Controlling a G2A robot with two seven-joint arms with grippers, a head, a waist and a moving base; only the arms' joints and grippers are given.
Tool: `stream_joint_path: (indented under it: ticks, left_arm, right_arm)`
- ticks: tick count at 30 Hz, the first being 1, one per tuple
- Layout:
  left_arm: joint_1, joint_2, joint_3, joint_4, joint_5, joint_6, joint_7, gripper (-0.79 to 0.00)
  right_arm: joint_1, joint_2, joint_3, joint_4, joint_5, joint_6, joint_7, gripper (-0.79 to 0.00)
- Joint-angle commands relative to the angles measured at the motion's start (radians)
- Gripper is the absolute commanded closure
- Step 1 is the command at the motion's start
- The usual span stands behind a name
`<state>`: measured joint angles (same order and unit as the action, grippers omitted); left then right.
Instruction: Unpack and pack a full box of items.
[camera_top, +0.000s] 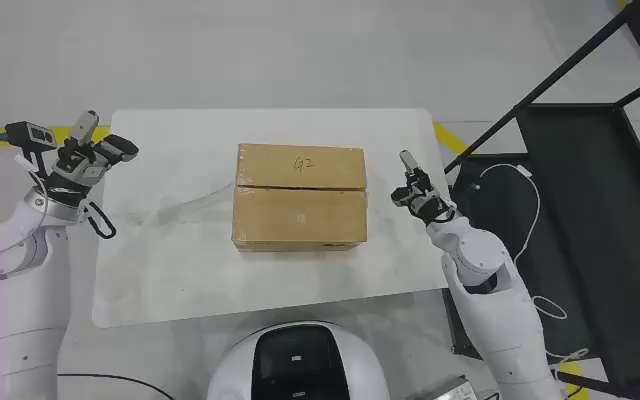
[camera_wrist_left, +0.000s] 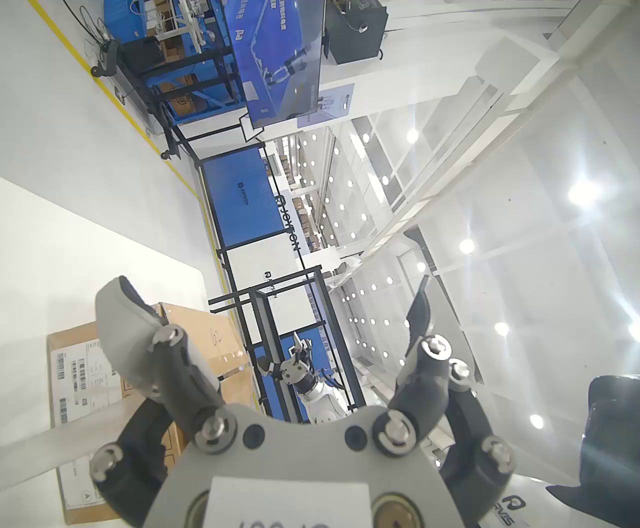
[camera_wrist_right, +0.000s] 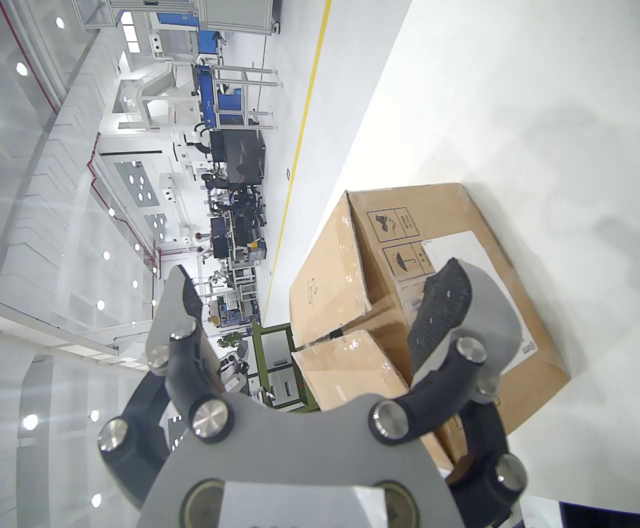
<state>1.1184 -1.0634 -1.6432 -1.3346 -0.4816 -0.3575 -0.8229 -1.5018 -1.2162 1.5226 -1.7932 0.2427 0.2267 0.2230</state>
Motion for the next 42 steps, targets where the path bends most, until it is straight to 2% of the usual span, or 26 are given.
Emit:
stream_joint_path:
  ticks: [1,18,21,23,26,33,35,38,42]
  left_arm:
    - [0.0,0.0,0.0,0.0,0.0,0.0,0.0,-0.785]
    - [0.0,0.0,0.0,0.0,0.0,0.0,0.0,-0.785]
    - [0.009,0.0,0.019,-0.029,0.015,0.01,-0.022,-0.785]
    - [0.008,0.0,0.04,-0.042,0.003,0.018,-0.087,-0.785]
    - [-0.027,0.001,0.065,-0.007,-0.057,0.045,-0.203,-0.785]
    - [-0.17,-0.005,0.163,0.149,-0.159,0.06,-0.501,-0.785]
    - [-0.212,-0.009,0.191,0.209,-0.144,0.035,-0.537,-0.785]
    - [-0.265,-0.016,0.225,0.287,-0.162,0.012,-0.583,-0.785]
    - [-0.306,-0.021,0.25,0.351,-0.188,0.007,-0.647,-0.785]
  right_arm:
    - [0.0,0.0,0.0,0.0,0.0,0.0,0.0,-0.784]
    - [-0.001,0.001,-0.006,-0.001,-0.012,-0.004,0.018,-0.785]
    - [0.007,0.01,-0.013,0.021,-0.086,-0.023,0.109,-0.785]
    - [0.015,0.015,-0.013,0.041,-0.109,-0.037,0.167,-0.785]
    - [0.025,0.022,-0.002,0.07,-0.134,-0.061,0.234,-0.785]
    - [0.057,0.04,0.03,0.127,-0.034,-0.132,0.557,-0.785]
    - [0.071,0.048,0.033,0.138,-0.016,-0.15,0.679,-0.785]
    - [0.084,0.057,0.045,0.149,-0.006,-0.177,0.786,-0.785]
    - [0.094,0.063,0.055,0.159,0.007,-0.203,0.83,-0.785]
